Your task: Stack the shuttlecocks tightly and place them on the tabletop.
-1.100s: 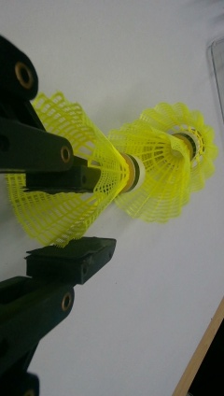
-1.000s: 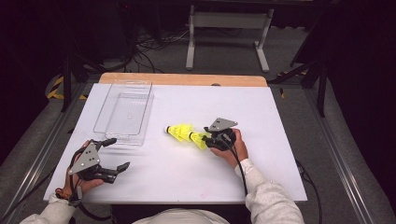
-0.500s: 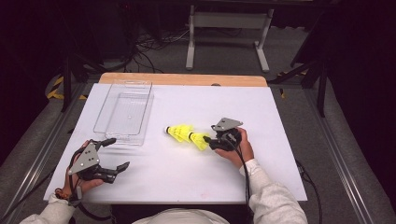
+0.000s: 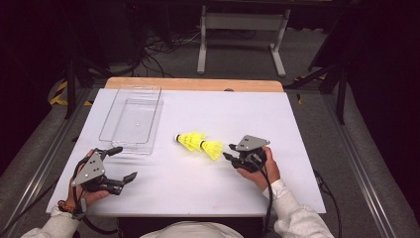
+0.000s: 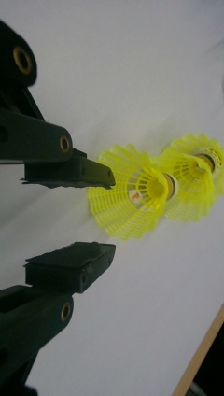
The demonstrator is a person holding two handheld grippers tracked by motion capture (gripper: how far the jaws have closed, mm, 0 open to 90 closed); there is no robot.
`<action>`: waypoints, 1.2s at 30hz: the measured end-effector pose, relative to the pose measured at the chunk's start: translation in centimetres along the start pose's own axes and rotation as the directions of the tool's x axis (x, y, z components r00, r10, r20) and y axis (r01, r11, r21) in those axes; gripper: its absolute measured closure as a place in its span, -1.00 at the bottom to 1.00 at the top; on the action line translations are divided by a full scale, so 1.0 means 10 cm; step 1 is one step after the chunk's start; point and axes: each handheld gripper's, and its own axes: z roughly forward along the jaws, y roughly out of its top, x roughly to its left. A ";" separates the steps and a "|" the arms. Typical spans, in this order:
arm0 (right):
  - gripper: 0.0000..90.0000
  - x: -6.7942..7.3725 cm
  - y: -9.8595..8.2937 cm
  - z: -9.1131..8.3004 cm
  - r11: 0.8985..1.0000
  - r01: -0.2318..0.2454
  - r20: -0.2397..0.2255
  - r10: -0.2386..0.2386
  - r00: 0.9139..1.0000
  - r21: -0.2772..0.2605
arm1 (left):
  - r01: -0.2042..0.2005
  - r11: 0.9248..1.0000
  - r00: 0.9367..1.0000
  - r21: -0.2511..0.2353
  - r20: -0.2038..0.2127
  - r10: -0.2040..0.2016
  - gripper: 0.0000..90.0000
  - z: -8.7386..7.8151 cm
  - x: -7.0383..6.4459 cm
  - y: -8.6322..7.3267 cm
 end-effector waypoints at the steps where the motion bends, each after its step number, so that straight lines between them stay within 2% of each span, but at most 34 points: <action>1: 0.43 0.03 -0.01 0.00 1.000 -0.001 -0.007 0.001 1.000 0.006 | 0.000 1.000 1.000 0.000 0.000 0.000 -0.82 0.00 0.00 0.00; 7: 0.42 0.17 0.01 0.13 0.999 0.013 -0.036 -0.012 0.999 0.035 | -0.007 1.000 1.000 0.008 0.003 0.007 -0.82 0.02 0.00 0.00; 14: 0.44 0.21 0.04 0.24 0.999 0.005 -0.047 -0.003 0.999 0.045 | 0.000 1.000 1.000 0.009 0.007 0.000 -0.82 0.03 -0.01 0.00; 20: 0.61 0.20 0.09 0.33 0.999 -0.014 -0.034 0.016 0.999 0.039 | -0.007 1.000 1.000 0.010 0.006 0.007 -0.82 0.03 0.00 -0.01; 27: 0.99 0.18 0.11 0.35 0.999 -0.012 -0.015 0.012 1.000 0.032 | -0.008 1.000 1.000 0.016 0.007 0.007 -0.82 0.04 0.00 -0.01; 36: 1.00 0.16 0.12 0.34 0.999 0.023 -0.004 -0.022 1.000 0.031 | -0.003 1.000 1.000 0.015 0.011 0.003 -0.82 0.04 0.00 -0.01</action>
